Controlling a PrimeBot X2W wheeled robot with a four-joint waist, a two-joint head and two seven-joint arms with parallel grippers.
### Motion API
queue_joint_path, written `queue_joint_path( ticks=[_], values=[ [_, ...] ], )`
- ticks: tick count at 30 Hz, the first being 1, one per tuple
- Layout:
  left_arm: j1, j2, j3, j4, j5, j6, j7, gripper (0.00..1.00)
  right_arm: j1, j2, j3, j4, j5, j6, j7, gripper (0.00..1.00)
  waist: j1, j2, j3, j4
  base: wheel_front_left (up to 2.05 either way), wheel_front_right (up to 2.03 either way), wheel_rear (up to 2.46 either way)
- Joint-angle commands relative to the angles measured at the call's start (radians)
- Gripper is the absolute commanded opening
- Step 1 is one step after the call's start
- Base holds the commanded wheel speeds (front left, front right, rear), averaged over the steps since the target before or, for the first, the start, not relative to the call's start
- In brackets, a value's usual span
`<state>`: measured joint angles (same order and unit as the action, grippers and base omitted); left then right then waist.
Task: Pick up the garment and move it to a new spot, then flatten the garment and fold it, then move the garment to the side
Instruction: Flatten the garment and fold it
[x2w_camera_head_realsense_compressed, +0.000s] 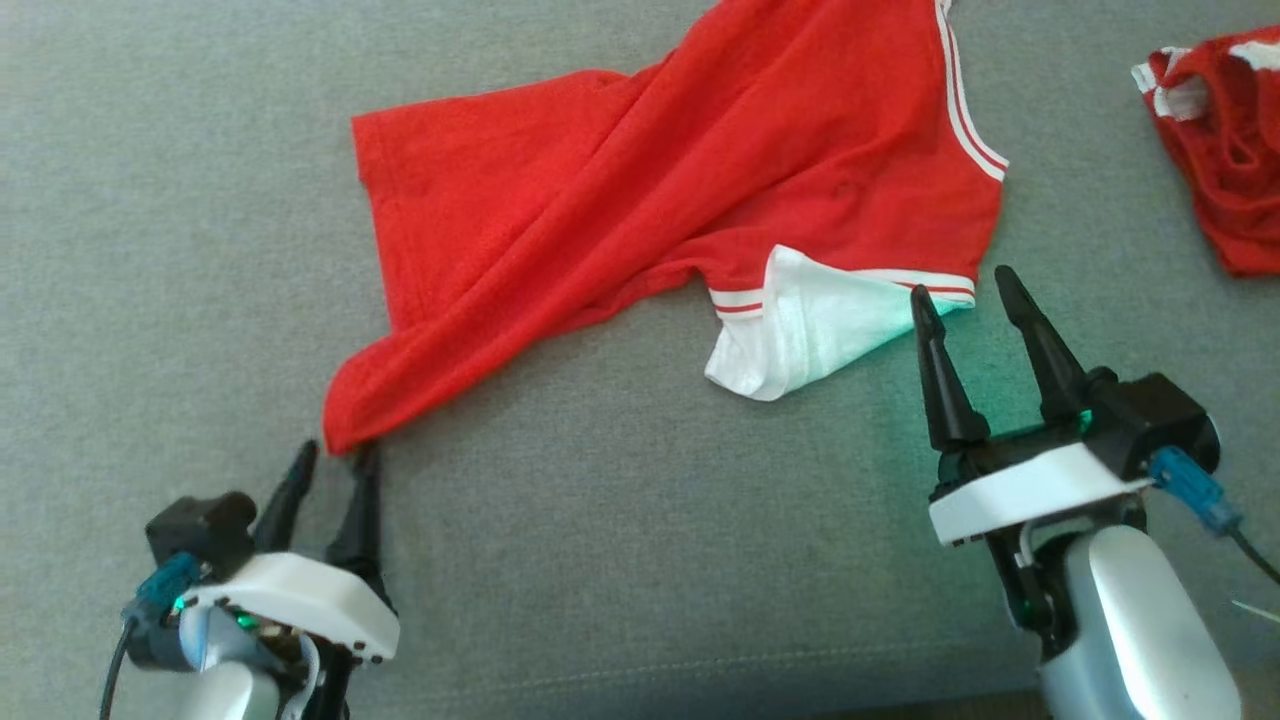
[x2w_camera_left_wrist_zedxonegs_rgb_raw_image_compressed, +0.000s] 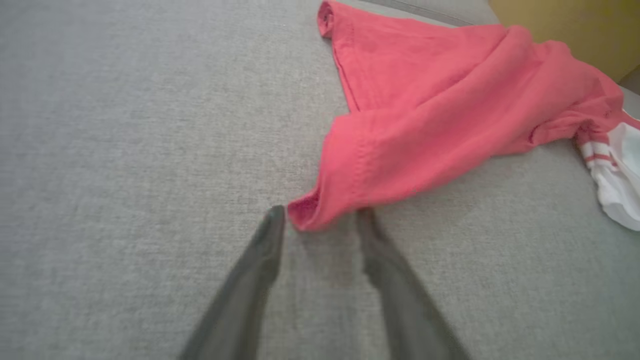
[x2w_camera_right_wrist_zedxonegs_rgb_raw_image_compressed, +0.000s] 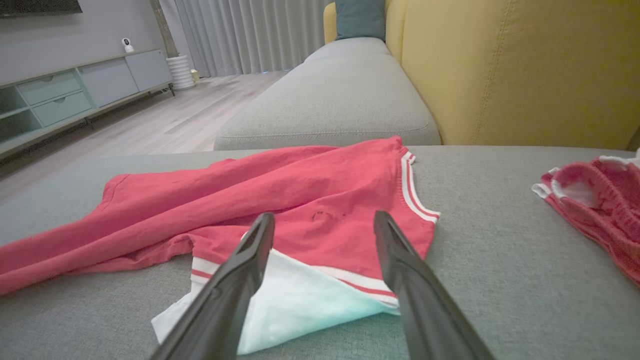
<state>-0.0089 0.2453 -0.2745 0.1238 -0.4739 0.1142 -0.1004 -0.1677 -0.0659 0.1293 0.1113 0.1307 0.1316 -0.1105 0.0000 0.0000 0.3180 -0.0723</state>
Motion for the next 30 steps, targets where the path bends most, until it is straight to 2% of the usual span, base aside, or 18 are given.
queue_joint_path(
  ticks=[1,6,11,16,26,28,29,30],
  values=[
    [-0.027,0.007,0.046,-0.010,-0.008,-0.002,-0.022,1.00,-0.037,-0.014,0.026,-0.022,-0.003,-0.001,0.005,1.00,0.0000,0.0000,-0.008,0.012,0.00,0.00,0.00],
    [-0.030,-0.003,0.075,0.016,-0.021,-0.001,-0.091,1.00,-0.082,-0.054,0.057,0.036,-0.002,-0.001,0.032,1.00,0.0000,0.0000,-0.023,0.048,0.00,0.00,0.00],
    [-0.036,-0.030,0.086,-0.022,-0.010,0.006,-0.137,1.00,-0.153,-0.121,0.119,0.134,0.009,-0.001,0.087,1.00,0.0000,0.0000,-0.031,0.093,0.00,0.00,0.00],
    [-0.046,-0.065,0.069,-0.062,0.015,0.001,-0.154,1.00,-0.225,-0.190,0.195,0.237,0.032,-0.001,0.141,1.00,0.0000,0.0000,-0.031,0.128,0.00,0.00,0.00],
    [-0.042,-0.095,0.061,-0.091,0.050,-0.003,-0.160,1.00,-0.302,-0.252,0.308,0.359,0.116,-0.001,0.196,0.98,0.0000,0.0000,-0.033,0.155,0.00,0.00,0.00],
    [-0.042,-0.098,0.064,-0.092,0.055,-0.005,-0.161,1.00,-0.318,-0.255,0.328,0.383,0.129,-0.001,0.195,0.82,0.0000,0.0000,-0.034,0.155,0.00,0.00,0.00],
    [-0.042,-0.100,0.066,-0.093,0.061,-0.007,-0.161,1.00,-0.332,-0.257,0.350,0.403,0.142,-0.001,0.193,0.45,0.0000,0.0000,-0.035,0.155,0.00,0.00,0.00],
    [-0.042,-0.101,0.067,-0.094,0.064,-0.008,-0.161,1.00,-0.338,-0.258,0.358,0.412,0.147,-0.001,0.189,0.35,0.0000,0.0000,-0.036,0.155,0.00,0.00,0.00]
  ],
)
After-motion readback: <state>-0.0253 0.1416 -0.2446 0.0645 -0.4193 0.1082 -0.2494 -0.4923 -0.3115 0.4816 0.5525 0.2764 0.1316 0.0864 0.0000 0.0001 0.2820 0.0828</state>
